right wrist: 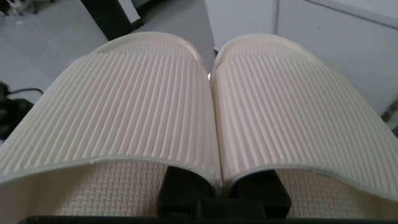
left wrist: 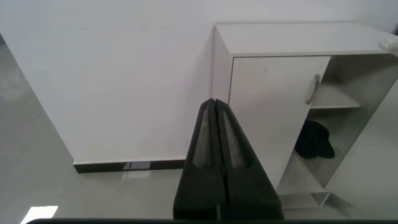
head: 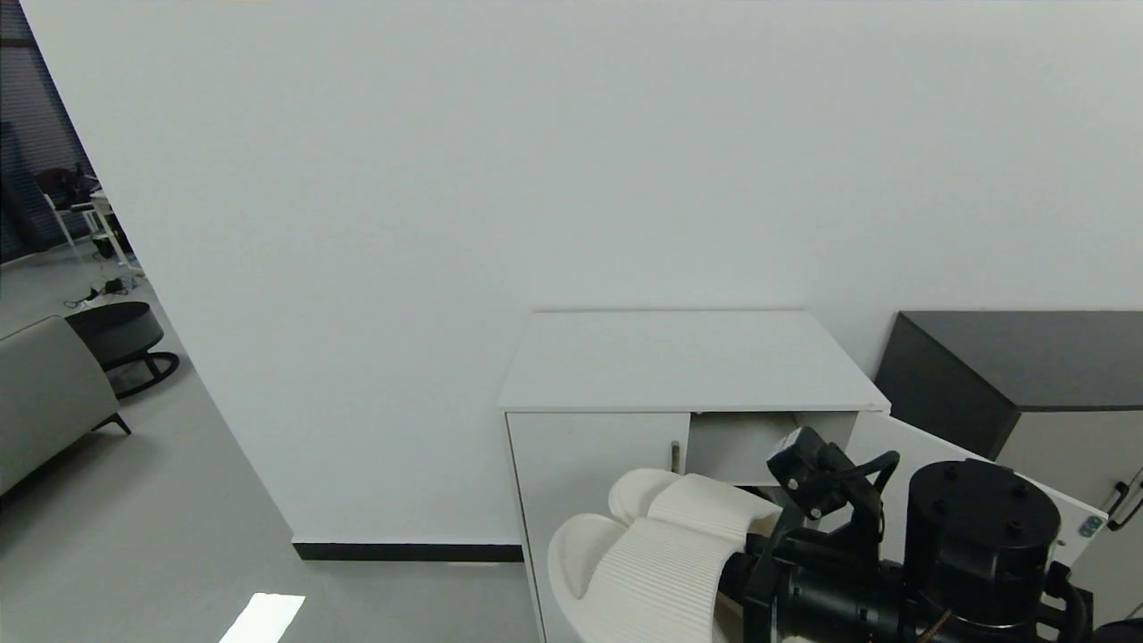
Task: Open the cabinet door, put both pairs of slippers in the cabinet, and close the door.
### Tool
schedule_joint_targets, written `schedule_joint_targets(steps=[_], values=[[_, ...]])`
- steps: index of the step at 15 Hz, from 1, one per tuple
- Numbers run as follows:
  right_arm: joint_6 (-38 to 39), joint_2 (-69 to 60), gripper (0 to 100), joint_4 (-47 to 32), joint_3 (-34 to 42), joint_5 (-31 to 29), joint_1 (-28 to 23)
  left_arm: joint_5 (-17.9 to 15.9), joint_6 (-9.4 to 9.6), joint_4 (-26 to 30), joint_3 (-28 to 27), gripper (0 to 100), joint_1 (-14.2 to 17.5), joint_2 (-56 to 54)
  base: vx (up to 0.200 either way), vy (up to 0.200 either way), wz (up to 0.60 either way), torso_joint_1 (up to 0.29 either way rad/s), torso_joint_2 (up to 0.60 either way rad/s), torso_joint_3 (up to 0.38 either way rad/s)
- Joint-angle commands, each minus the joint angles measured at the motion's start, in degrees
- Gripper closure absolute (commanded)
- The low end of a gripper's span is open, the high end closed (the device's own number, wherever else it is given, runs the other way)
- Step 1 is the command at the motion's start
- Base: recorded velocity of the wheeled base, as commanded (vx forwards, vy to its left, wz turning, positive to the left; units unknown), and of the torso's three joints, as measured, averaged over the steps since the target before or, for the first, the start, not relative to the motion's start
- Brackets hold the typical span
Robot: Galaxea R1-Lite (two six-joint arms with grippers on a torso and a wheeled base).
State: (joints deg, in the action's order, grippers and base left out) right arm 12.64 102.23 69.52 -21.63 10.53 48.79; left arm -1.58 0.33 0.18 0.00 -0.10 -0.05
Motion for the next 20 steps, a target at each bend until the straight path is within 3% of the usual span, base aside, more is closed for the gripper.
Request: schedule_joint_targets(steps=[1, 4, 14, 20], values=[[-2.18, 2.10, 100, 1.32, 1.59, 0.01, -0.80, 0.00, 0.02, -0.01, 0.00, 100, 0.01, 0.05, 0.000, -0.200, 0.00, -0.002, -0.01, 0.007], [-3.06, 5.96, 100, 9.14, 3.17, 0.01, -0.89, 0.00, 0.02, -0.01, 0.00, 100, 0.01, 0.05, 0.000, -0.200, 0.00, 0.007, 0.01, 0.004], [-3.24, 6.75, 100, 13.53, 5.54, 0.28, -0.89, 0.00, -0.07, -0.01, 0.00, 100, 0.01, 0.05, 0.000, -0.200, 0.00, 0.002, 0.00, 0.001], [-2.97, 8.42, 100, 17.75, 6.60, 2.21, -0.89, 0.00, -0.07, -0.01, 0.00, 100, 0.01, 0.05, 0.000, 0.000, 0.00, 0.000, 0.00, 0.000]])
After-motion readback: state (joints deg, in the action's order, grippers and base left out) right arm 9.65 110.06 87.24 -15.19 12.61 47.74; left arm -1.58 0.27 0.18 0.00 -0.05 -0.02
